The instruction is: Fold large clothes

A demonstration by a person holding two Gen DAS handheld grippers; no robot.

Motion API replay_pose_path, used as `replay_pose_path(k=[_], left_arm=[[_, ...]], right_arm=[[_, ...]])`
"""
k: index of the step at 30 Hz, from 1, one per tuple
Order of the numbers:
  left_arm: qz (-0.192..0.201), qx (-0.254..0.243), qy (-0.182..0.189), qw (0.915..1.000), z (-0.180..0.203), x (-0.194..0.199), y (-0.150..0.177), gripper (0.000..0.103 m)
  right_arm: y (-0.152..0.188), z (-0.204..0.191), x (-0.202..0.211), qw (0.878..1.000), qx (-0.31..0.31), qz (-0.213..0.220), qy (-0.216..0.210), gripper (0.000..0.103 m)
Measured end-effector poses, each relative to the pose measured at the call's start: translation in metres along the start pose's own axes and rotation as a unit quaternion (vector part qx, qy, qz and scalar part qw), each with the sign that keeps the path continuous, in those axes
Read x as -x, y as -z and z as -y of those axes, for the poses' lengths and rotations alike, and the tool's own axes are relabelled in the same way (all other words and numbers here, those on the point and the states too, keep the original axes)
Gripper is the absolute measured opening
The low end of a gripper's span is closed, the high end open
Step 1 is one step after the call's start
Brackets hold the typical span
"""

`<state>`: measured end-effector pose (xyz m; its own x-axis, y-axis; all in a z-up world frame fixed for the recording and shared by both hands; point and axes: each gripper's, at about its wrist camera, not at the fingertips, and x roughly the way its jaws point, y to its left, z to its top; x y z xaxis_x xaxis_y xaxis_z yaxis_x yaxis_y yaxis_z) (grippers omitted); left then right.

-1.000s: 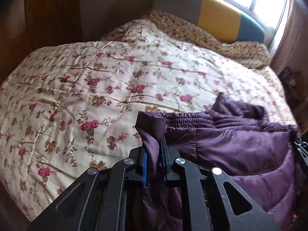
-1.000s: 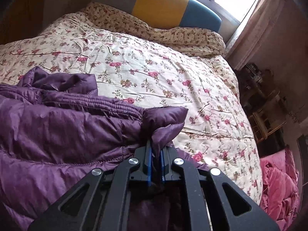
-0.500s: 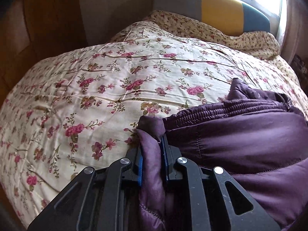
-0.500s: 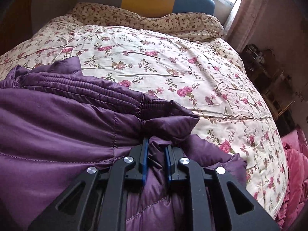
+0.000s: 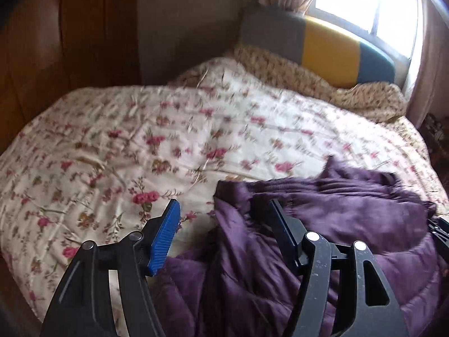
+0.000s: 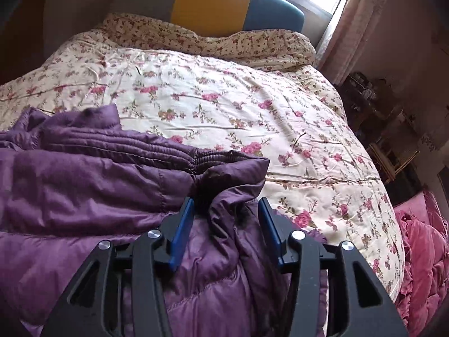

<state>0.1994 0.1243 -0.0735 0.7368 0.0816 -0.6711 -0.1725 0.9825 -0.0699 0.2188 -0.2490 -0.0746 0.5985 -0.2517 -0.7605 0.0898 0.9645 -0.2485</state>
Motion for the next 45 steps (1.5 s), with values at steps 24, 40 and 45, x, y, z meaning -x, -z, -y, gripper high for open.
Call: replay_pose_path(k=[24, 40, 45], left_arm=[[-0.024, -0.003, 0.054, 0.9982, 0.025, -0.030, 0.037, 0.071], [-0.021, -0.008, 0.026, 0.9994, 0.028, -0.010, 0.035, 0.075], [0.006, -0.018, 0.024, 0.9995, 0.025, 0.021, 0.040, 0.079]], right_arm=[[0.020, -0.099, 0.008, 0.997, 0.014, 0.032, -0.072, 0.061], [0.022, -0.094, 0.005, 0.997, 0.006, 0.017, -0.081, 0.062], [0.019, -0.090, 0.010, 0.996, 0.001, 0.012, -0.085, 0.066]])
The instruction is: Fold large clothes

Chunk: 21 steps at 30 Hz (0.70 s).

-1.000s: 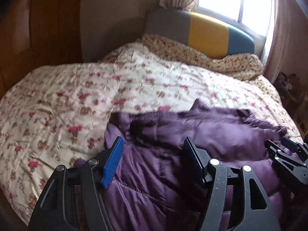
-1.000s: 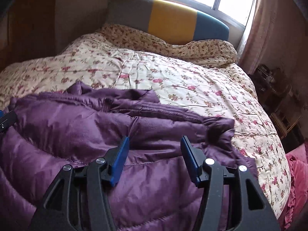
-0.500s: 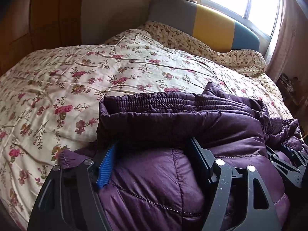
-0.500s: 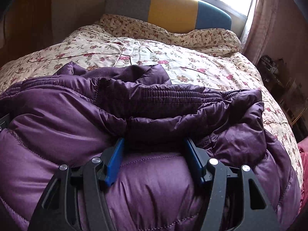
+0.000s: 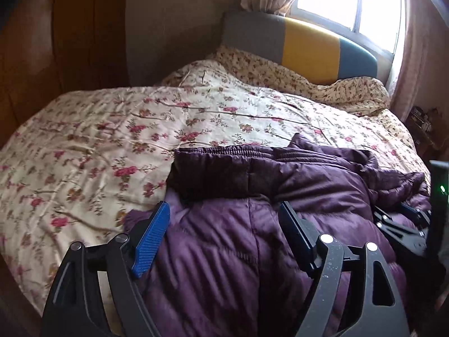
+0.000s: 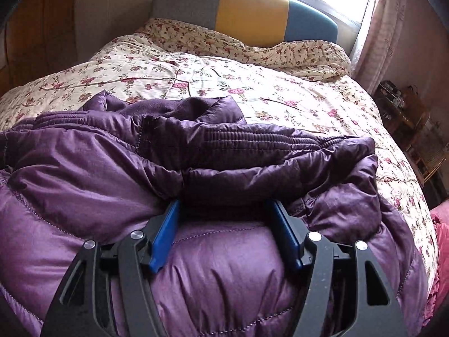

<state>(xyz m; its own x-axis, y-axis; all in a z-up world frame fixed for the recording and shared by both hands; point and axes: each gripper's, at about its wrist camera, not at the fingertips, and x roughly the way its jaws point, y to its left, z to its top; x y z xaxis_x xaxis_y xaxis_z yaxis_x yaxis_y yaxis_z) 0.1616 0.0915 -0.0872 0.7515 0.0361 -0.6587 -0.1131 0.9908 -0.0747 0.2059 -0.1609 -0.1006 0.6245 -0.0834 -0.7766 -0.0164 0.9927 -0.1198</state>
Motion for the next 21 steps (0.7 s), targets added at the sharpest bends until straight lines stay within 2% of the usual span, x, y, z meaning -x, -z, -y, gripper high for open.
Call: replay_pose_path(k=[8, 13, 16, 18, 21], left_arm=[[0.010, 0.003, 0.013, 0.9999, -0.011, 0.028, 0.011, 0.079], [0.007, 0.016, 0.014, 0.9997, -0.024, 0.033, 0.017, 0.079], [0.004, 0.024, 0.014, 0.9996, -0.033, 0.034, 0.021, 0.079], [-0.001, 0.030, 0.016, 0.9994, -0.040, 0.034, 0.023, 0.079], [-0.010, 0.045, 0.022, 0.9987, -0.054, 0.035, 0.030, 0.079]], right_arm=[[0.000, 0.001, 0.029, 1.000, -0.005, 0.021, -0.012, 0.067], [0.007, -0.002, 0.050, 0.999, -0.008, 0.027, -0.031, 0.063], [0.012, -0.004, 0.062, 0.999, -0.012, 0.029, -0.043, 0.057], [0.017, -0.006, 0.071, 0.998, -0.011, 0.030, -0.052, 0.044], [0.021, -0.006, 0.084, 0.997, -0.010, 0.032, -0.066, 0.032]])
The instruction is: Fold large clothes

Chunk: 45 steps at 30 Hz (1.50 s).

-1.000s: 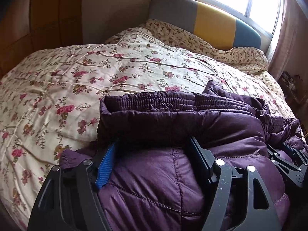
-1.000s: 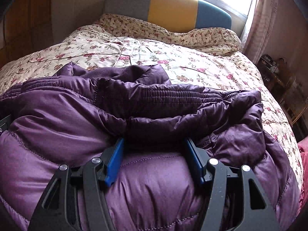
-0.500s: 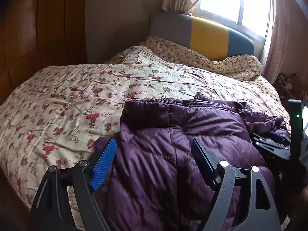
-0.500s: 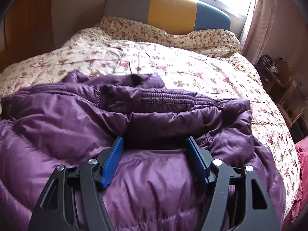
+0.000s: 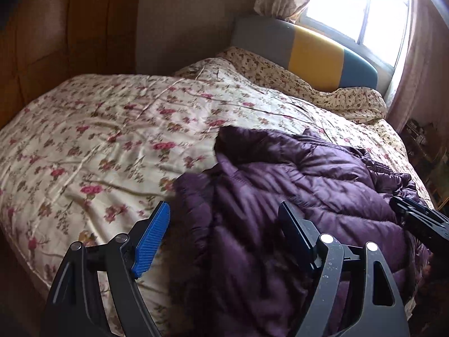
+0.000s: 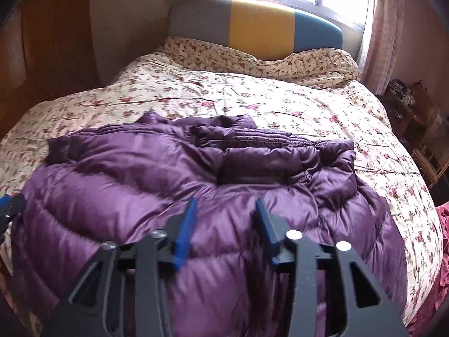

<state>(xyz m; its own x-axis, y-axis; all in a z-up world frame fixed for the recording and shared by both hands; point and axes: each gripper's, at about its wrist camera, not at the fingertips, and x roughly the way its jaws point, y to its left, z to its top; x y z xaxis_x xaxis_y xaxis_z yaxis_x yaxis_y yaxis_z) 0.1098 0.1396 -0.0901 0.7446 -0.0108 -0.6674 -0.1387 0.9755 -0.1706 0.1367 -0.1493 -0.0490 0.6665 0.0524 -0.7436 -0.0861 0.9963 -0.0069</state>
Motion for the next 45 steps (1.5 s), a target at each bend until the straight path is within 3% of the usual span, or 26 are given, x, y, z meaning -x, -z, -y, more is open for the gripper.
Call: replay_pose_path(k=[6, 13, 23, 26, 32, 37, 41, 45], left_arm=[[-0.027, 0.050, 0.041, 0.9976, -0.033, 0.001, 0.014, 0.079], [-0.062, 0.111, 0.089, 0.9879, -0.056, -0.003, 0.033, 0.079], [-0.083, 0.164, 0.153, 0.9709, -0.067, 0.004, 0.050, 0.079], [-0.084, 0.183, 0.182, 0.9625, -0.069, 0.006, 0.055, 0.079], [-0.092, 0.239, 0.269, 0.9284, -0.067, 0.002, 0.067, 0.079], [-0.110, 0.235, 0.304, 0.9168, -0.052, -0.002, 0.071, 0.064], [-0.118, 0.246, 0.333, 0.9026, -0.051, -0.004, 0.072, 0.042], [-0.110, 0.234, 0.344, 0.9025, -0.046, 0.003, 0.065, 0.030]], right_arm=[[0.013, 0.000, 0.028, 1.000, -0.004, 0.001, -0.028, 0.019], [0.034, -0.016, 0.036, 0.999, 0.013, -0.016, -0.042, 0.016], [0.056, -0.027, 0.011, 0.998, 0.042, -0.038, -0.024, 0.016], [0.060, -0.031, 0.006, 0.998, 0.054, -0.035, -0.016, 0.016], [0.064, -0.030, -0.002, 0.998, 0.052, -0.033, -0.017, 0.016], [0.068, -0.028, -0.002, 0.998, 0.049, -0.028, -0.023, 0.016], [0.071, -0.024, -0.001, 0.998, 0.046, -0.026, -0.030, 0.016], [0.073, -0.019, -0.001, 0.998, 0.044, -0.026, -0.037, 0.016]])
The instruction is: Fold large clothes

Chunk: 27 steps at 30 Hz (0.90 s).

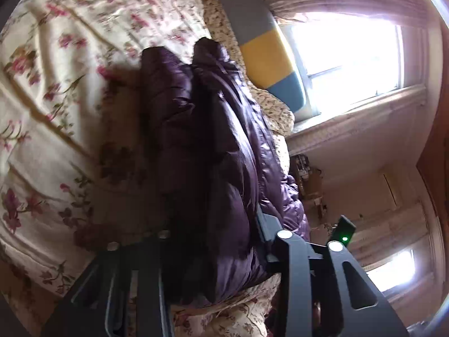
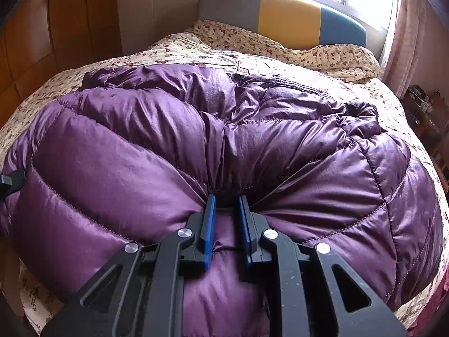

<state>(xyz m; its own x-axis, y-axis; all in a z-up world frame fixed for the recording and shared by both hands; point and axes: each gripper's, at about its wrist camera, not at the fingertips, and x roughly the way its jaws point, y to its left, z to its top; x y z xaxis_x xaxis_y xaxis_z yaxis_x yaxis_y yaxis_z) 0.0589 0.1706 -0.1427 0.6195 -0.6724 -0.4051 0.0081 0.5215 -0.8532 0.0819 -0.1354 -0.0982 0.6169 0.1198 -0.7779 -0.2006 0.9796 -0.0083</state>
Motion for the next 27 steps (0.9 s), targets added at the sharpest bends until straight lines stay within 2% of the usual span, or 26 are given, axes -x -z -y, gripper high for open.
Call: replay_pose_path(k=[5, 10, 17, 20, 23, 25, 27], left_arm=[[0.002, -0.035, 0.018, 0.9992, 0.032, 0.000, -0.006, 0.025], [-0.011, -0.104, 0.045, 0.9935, 0.086, -0.010, -0.012, 0.025], [-0.065, -0.179, 0.079, 0.9786, 0.156, -0.059, -0.005, 0.025], [-0.082, -0.196, 0.084, 0.9735, 0.175, -0.083, -0.001, 0.025], [-0.088, -0.196, 0.088, 0.9726, 0.186, -0.098, -0.003, 0.025], [-0.089, -0.196, 0.088, 0.9725, 0.193, -0.103, -0.003, 0.025], [-0.090, -0.201, 0.085, 0.9717, 0.196, -0.101, -0.001, 0.025]], right_arm=[[0.000, 0.005, 0.000, 1.000, 0.001, -0.001, -0.006, 0.016], [0.004, 0.008, -0.001, 1.000, 0.005, 0.003, -0.009, 0.016], [0.012, 0.021, 0.001, 1.000, 0.006, 0.013, -0.027, 0.015], [0.013, 0.032, 0.004, 0.999, -0.006, 0.014, -0.043, 0.013], [0.008, 0.045, 0.013, 0.998, -0.019, 0.001, -0.062, 0.014], [0.006, 0.055, 0.025, 0.998, -0.013, -0.004, -0.060, 0.018], [0.005, 0.064, 0.039, 0.999, -0.008, 0.000, -0.051, 0.032]])
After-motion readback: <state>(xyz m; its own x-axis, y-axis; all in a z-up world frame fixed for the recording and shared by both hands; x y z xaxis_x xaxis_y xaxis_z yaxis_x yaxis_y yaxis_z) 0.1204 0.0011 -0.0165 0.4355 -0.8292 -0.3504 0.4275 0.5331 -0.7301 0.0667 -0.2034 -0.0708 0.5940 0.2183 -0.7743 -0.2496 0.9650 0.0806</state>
